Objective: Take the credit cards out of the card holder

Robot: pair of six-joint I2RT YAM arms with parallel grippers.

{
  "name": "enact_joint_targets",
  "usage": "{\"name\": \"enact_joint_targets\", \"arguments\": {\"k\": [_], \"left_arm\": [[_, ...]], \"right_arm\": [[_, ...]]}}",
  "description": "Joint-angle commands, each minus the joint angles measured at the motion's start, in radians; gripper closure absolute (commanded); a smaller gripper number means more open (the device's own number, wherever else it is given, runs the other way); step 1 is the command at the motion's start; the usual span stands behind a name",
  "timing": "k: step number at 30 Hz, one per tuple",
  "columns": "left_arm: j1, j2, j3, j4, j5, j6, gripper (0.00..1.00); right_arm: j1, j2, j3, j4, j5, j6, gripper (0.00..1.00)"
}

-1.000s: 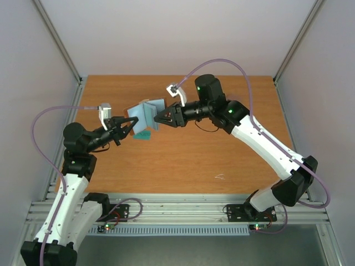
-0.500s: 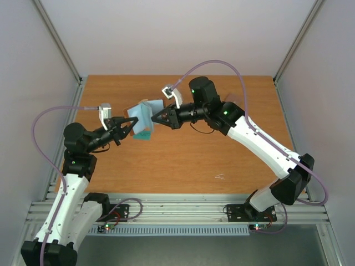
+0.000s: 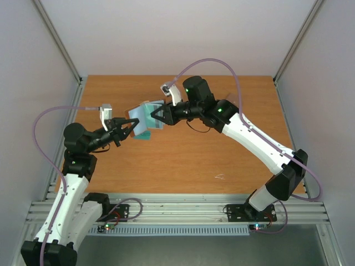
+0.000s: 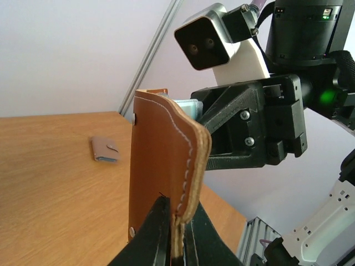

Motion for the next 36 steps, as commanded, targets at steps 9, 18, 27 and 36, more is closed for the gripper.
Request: {"name": "enact_joint_targets", "arguments": {"k": [9,18,27,36], "left_arm": [[-0.005,-0.021,-0.008,0.081,0.006,-0.019,1.00],[-0.005,-0.016,-0.005,0.092,0.001,-0.027,1.00],[-0.005,-0.019,-0.008,0.089,0.004,-0.023,1.00],[-0.005,-0.019,-0.006,0.089,0.010,-0.017,1.00]], "right_arm": [[0.006,-0.054,-0.016,0.055,-0.153,-0.054,0.64],[-0.102,-0.178,-0.138,0.064,-0.203,-0.044,0.72],[-0.103,-0.144,-0.106,0.037,-0.249,-0.049,0.98],[-0.103,-0.129,-0.082,0.007,-0.133,-0.034,0.86]]}}
